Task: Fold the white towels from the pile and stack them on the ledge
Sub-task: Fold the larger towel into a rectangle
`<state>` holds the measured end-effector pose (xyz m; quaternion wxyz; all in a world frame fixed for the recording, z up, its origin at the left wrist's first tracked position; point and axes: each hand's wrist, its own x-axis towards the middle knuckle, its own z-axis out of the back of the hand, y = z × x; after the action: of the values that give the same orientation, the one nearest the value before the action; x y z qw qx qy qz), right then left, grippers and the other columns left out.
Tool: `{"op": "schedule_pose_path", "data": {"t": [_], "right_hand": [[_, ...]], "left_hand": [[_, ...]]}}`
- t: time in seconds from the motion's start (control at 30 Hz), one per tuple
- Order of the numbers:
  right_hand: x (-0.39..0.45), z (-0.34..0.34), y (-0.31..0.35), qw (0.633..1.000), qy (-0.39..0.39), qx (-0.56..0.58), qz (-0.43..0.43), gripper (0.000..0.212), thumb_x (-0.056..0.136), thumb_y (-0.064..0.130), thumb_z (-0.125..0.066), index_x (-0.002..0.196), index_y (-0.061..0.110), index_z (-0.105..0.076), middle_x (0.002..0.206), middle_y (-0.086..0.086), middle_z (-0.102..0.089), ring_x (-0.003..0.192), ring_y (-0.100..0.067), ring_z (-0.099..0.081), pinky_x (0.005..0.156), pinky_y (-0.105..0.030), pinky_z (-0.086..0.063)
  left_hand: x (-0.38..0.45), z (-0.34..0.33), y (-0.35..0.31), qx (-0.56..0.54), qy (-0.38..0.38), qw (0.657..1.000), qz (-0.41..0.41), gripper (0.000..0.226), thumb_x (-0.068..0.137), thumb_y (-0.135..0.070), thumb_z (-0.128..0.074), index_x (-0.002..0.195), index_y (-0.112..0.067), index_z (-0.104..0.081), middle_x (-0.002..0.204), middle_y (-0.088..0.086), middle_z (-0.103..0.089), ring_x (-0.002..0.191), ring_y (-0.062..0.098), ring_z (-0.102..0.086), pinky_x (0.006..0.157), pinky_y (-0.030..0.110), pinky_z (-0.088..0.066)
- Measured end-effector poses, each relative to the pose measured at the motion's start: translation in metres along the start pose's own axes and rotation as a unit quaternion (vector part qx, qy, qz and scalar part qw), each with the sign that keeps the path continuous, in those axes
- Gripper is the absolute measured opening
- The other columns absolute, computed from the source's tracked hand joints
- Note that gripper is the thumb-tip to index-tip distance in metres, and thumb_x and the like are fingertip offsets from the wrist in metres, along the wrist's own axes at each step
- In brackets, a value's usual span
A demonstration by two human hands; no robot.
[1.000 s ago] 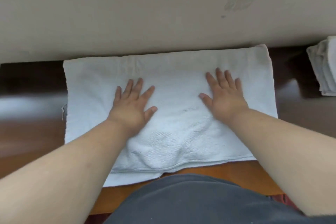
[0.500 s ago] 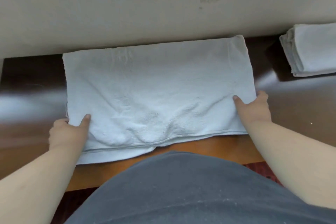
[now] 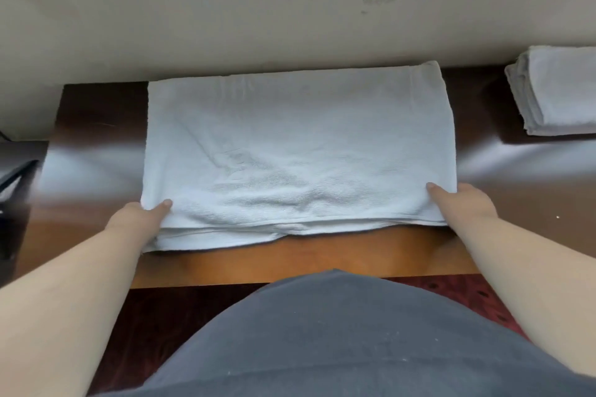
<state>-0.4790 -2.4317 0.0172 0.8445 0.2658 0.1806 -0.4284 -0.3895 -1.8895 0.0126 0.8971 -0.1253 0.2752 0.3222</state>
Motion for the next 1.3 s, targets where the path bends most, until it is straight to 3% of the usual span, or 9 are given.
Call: {"op": "schedule_pose_path", "data": {"t": [0.1,0.2,0.4,0.57,0.73,0.87,0.97,1.1,1.3], "right_hand": [[-0.004,0.006,-0.016,1.000,0.001,0.009,0.008,0.048,0.094,0.054,-0.051,0.114,0.012,-0.065,0.102,-0.013,-0.066,0.088,-0.031,-0.056,0.074,-0.035,-0.041],[0.003,0.017,-0.023,0.980,0.000,0.195,-0.051,0.044,0.092,0.053,-0.057,0.112,0.015,-0.064,0.101,-0.009,-0.066,0.079,-0.030,-0.066,0.055,-0.031,-0.051],[0.006,0.006,-0.038,0.882,0.197,0.396,-0.161,0.041,0.092,0.033,-0.070,0.129,0.021,-0.055,0.119,0.005,-0.061,0.087,-0.021,-0.070,0.060,-0.034,-0.054],[0.006,0.003,-0.042,0.889,0.150,0.413,-0.129,0.036,0.095,0.023,-0.067,0.128,0.015,-0.055,0.109,0.000,-0.063,0.087,-0.019,-0.066,0.061,-0.031,-0.052],[-0.015,0.004,-0.017,0.745,0.115,0.649,-0.106,0.022,0.096,0.011,-0.060,0.118,0.011,-0.060,0.107,-0.007,-0.072,0.086,-0.026,-0.075,0.072,-0.043,-0.061],[-0.029,0.004,0.005,0.646,0.087,0.745,-0.140,0.017,0.094,0.009,-0.059,0.110,0.008,-0.062,0.086,-0.010,-0.077,0.075,-0.025,-0.076,0.056,-0.036,-0.060],[-0.028,-0.003,0.008,0.700,0.101,0.687,-0.163,0.009,0.098,0.014,-0.054,0.105,0.014,-0.060,0.094,-0.005,-0.074,0.077,-0.020,-0.073,0.058,-0.032,-0.057],[-0.026,-0.022,-0.008,0.791,0.128,0.558,-0.217,0.021,0.103,0.019,-0.049,0.123,0.023,-0.054,0.122,0.001,-0.060,0.096,-0.020,-0.061,0.079,-0.039,-0.051],[-0.034,-0.026,-0.013,0.750,0.175,0.609,-0.191,0.033,0.099,0.031,-0.060,0.129,0.023,-0.054,0.125,-0.004,-0.060,0.097,-0.022,-0.063,0.096,-0.039,-0.046]], "left_hand": [[-0.013,-0.005,0.007,-0.163,-0.035,0.986,0.013,0.052,0.091,-0.055,-0.051,0.121,-0.013,-0.053,0.093,0.011,-0.059,0.077,0.033,-0.059,0.065,0.038,-0.051],[-0.019,-0.005,0.004,-0.330,-0.028,0.942,0.049,0.050,0.090,-0.039,-0.061,0.132,-0.015,-0.050,0.117,0.011,-0.060,0.095,0.033,-0.061,0.077,0.040,-0.054],[-0.037,-0.026,0.009,-0.299,0.040,0.949,0.089,0.041,0.097,-0.027,-0.059,0.132,-0.009,-0.050,0.101,0.014,-0.058,0.085,0.032,-0.056,0.083,0.040,-0.045],[-0.043,-0.020,0.014,-0.421,-0.001,0.901,0.103,0.058,0.081,-0.039,-0.057,0.134,-0.017,-0.050,0.125,0.010,-0.058,0.107,0.033,-0.058,0.086,0.039,-0.049],[-0.045,-0.005,0.008,-0.535,-0.036,0.839,0.090,0.059,0.071,-0.037,-0.055,0.129,-0.025,-0.052,0.119,0.008,-0.062,0.103,0.033,-0.064,0.084,0.049,-0.054],[-0.056,-0.002,-0.007,-0.702,0.017,0.702,0.118,0.039,0.084,-0.017,-0.059,0.123,-0.022,-0.059,0.106,0.003,-0.070,0.089,0.027,-0.070,0.074,0.048,-0.058],[-0.063,-0.006,-0.013,-0.723,0.010,0.679,0.130,0.034,0.091,-0.012,-0.056,0.125,-0.018,-0.057,0.107,0.001,-0.070,0.084,0.022,-0.071,0.060,0.034,-0.059],[-0.074,-0.016,-0.019,-0.686,0.079,0.688,0.223,0.035,0.093,-0.023,-0.065,0.127,-0.022,-0.055,0.135,-0.005,-0.050,0.117,0.019,-0.054,0.082,0.039,-0.055],[-0.112,-0.056,-0.026,-0.572,0.158,0.770,0.235,0.064,0.095,-0.038,-0.062,0.150,-0.018,-0.036,0.148,0.000,-0.046,0.132,0.020,-0.049,0.090,0.038,-0.046]]}}
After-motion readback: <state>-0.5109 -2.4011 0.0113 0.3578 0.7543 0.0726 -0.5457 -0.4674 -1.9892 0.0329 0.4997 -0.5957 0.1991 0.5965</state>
